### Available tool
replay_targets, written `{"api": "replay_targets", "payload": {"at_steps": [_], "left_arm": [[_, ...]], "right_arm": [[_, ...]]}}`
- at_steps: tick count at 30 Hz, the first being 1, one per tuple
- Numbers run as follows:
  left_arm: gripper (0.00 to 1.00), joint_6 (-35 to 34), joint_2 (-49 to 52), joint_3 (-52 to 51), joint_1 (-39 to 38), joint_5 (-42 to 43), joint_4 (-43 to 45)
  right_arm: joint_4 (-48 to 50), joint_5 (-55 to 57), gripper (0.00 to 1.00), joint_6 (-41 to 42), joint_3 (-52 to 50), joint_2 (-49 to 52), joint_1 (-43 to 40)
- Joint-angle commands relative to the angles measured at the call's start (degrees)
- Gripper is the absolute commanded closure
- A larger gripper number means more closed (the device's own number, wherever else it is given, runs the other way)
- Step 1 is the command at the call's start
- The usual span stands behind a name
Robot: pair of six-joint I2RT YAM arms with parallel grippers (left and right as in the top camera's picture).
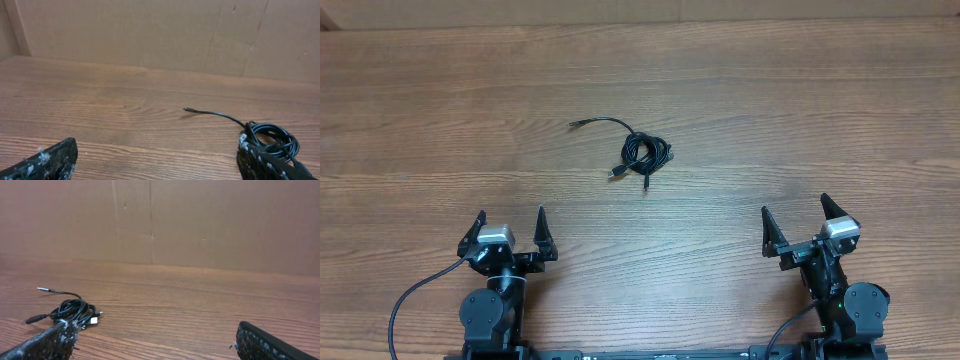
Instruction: Untangle cables
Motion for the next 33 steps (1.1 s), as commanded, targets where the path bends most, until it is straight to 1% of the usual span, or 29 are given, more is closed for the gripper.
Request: {"api": "replay_targets", "payload": {"at_steps": [1,5,10,18,22,25,29,33], "left_arm": [[0.00,1.0,-0.6,-0.2,0.3,0.4,0.1],[0.00,1.0,-0.6,-0.2,0.3,0.4,0.1],[0.00,-1.9,-0.6,-0.2,0.3,2.9,0.0],[0.00,-2.0,-0.6,-0.2,0.3,3.5,-0.1],[0.01,-2.0,-0.6,0.3,0.3,8.6,-0.5],[0.00,-2.0,-0.6,2.1,0.3,9.7,-3.2],[0.00,-1.9,-0.5,5.5,0.3,7.4,-8.9],[0.00,-2.0,-0.3,8.5,0.3,7.3,-13.4]], "right_arm": [[0.3,0.3,0.00,-0.3,-0.6,-0.5,0.2],[0.3,0.3,0.00,-0.3,-0.6,-0.5,0.2],[0.3,0.3,0.00,-0.3,-0.6,-0.5,0.2],[0.3,0.3,0.00,-0.3,-0.6,-0.5,0.2],[0.3,0.3,0.00,-0.3,-0.6,-0.5,0.2],[0.3,0.3,0.00,-0.3,-0.6,-0.5,0.2],[0.3,0.3,0.00,-0.3,-0.6,-0.5,0.2],[0.3,0.3,0.00,-0.3,-0.6,-0.5,0.2]]}}
